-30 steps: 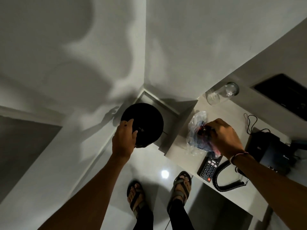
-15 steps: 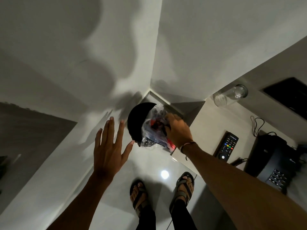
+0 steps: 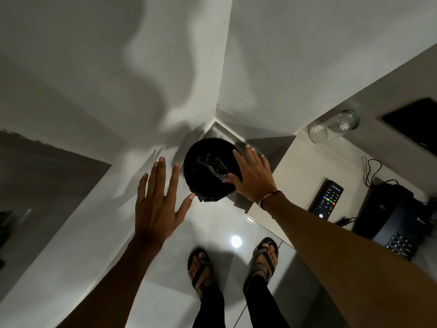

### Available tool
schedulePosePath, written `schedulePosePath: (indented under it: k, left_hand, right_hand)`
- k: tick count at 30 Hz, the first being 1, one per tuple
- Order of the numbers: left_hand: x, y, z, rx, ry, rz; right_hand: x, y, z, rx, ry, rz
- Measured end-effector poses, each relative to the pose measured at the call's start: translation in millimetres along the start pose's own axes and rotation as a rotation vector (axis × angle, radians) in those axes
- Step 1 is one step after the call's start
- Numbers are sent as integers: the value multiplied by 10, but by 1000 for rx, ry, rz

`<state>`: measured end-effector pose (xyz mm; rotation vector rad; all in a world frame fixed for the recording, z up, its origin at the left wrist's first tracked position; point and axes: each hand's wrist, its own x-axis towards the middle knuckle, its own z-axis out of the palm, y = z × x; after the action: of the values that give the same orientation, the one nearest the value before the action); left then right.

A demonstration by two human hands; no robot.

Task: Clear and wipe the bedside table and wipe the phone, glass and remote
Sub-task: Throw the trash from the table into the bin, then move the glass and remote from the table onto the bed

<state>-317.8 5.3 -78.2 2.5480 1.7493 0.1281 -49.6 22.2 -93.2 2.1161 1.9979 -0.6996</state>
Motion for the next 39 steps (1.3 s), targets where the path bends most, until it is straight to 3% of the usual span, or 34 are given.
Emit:
schedulePosePath:
  k: [10,19,34,39]
  left_hand:
    - [359,278,-302,-19,22,132]
    - [765,837,-829,-21,93,336]
    - [673,2499,-938,-87,-25,519]
    - [479,2713,-782,-113,-145,451]
  right_hand:
    - [-285,188,-408,-122,133,58]
    - [-934,654,-915,-102,222,251]
    - [-2161,1917,-1037,-1,300,493]
    - [-2167,2104,-906,89,265,492]
